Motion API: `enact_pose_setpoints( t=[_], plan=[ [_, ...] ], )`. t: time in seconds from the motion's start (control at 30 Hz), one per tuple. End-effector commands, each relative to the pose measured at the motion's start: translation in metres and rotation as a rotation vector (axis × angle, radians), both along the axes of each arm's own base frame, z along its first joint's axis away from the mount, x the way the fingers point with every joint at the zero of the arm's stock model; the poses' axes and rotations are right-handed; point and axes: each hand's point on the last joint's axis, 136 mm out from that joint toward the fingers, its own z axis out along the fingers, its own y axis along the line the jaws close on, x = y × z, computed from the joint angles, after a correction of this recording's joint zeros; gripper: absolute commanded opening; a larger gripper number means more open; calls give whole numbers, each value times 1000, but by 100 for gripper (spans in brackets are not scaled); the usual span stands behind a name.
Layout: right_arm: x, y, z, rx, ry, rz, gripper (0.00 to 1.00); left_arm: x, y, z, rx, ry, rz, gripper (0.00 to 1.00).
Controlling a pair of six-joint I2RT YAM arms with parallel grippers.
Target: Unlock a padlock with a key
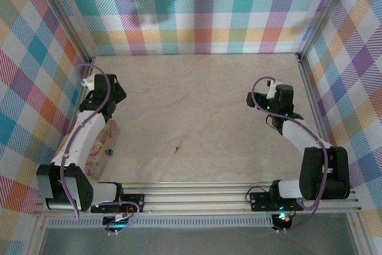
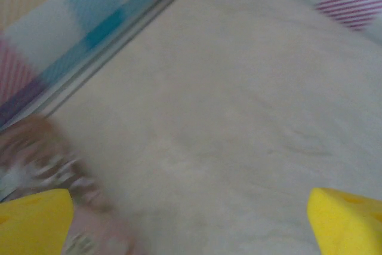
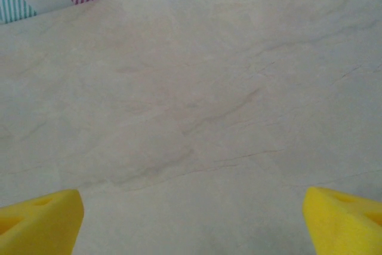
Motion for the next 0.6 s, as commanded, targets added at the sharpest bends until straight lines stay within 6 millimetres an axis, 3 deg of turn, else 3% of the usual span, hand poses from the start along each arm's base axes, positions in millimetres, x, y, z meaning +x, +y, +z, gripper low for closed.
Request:
enact_pose_setpoints(
  t=[0.0, 0.13, 0.27, 0.37, 0.43, 0.57],
  plan=[
    [-10, 25, -14, 63, 208, 44, 93, -95, 31, -26, 14, 329, 286, 100],
    [1, 56, -12, 34, 304, 134, 94, -132, 38, -34, -33, 399, 390, 100],
    [16, 89, -2, 26, 338, 221, 94, -169, 46, -57, -207, 373, 540, 100],
    [23, 117, 7, 42, 348, 299, 94, -186, 49, -72, -298, 338, 600, 100],
    [26, 133, 8, 41, 354, 345, 94, -188, 51, -81, -349, 312, 601, 100],
    [29, 154, 6, 58, 370, 393, 94, -155, 38, -97, -463, 264, 437, 100]
  ],
)
